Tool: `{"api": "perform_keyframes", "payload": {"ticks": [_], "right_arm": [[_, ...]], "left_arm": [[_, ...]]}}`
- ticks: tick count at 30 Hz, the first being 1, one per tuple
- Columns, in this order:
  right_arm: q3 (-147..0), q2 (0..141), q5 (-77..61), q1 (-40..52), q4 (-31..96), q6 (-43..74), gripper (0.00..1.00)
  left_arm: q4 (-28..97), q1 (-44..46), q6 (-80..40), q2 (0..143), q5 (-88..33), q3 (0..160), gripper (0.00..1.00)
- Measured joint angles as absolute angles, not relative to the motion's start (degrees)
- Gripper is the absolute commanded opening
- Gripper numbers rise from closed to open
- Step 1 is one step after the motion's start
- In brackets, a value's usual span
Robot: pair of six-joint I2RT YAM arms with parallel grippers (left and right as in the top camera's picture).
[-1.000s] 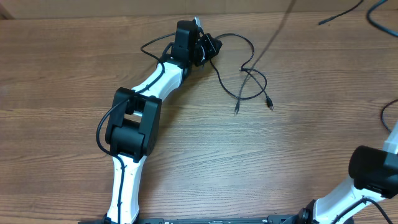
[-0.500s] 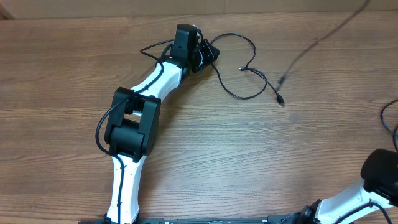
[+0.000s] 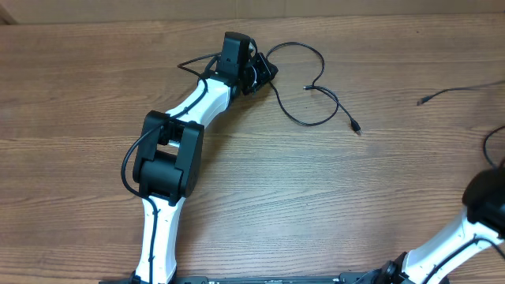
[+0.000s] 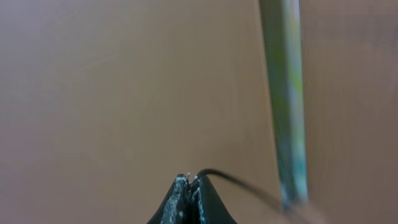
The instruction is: Untangle cables
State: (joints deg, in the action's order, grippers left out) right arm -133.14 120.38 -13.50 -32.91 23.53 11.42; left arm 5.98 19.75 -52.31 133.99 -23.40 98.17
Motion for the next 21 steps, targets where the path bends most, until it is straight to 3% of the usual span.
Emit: {"api": "perform_keyframes", "payload": {"ticks": [11, 21], "right_arm": [[-132.8, 138.0, -12.5, -32.6, 39.8, 10.7, 0.04], [-132.5, 141.0, -12.5, -29.7, 42.7, 10.5, 0.08]], "left_arm": [[8.6, 20.1, -52.3, 134.0, -23.4, 98.2, 0.26], [9.8, 21.4, -52.3, 134.0, -23.4, 98.2, 0.28]]}}
